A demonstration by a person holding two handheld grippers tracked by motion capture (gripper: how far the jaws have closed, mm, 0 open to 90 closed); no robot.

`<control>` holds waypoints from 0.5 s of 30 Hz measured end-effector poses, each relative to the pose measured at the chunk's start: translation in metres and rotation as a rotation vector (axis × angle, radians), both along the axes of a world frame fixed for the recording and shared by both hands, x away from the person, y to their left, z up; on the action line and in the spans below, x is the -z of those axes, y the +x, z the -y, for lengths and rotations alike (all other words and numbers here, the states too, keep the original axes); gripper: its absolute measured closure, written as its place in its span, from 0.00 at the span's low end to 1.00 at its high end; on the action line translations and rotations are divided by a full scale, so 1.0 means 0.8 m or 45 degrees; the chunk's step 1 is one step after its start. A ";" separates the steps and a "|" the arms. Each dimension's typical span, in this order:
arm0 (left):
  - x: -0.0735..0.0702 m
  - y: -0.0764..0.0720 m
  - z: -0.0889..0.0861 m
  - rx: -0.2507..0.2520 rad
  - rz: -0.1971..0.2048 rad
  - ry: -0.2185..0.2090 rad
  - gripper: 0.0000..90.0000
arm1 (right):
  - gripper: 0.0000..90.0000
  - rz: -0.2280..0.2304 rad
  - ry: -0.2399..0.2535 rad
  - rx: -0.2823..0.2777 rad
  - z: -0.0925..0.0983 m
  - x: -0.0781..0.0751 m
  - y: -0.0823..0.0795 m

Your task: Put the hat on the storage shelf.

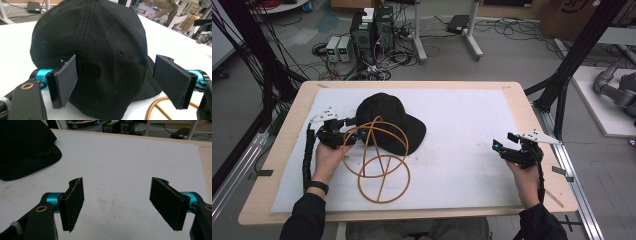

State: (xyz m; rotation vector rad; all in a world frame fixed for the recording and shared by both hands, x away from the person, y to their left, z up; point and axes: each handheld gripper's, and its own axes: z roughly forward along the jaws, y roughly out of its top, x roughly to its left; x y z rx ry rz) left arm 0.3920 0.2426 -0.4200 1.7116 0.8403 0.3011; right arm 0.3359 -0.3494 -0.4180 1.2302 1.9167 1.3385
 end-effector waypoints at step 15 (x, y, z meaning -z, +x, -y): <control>-0.001 -0.001 0.011 -0.016 0.002 0.070 0.34 | 0.31 -0.003 -0.001 -0.001 -0.001 0.001 0.001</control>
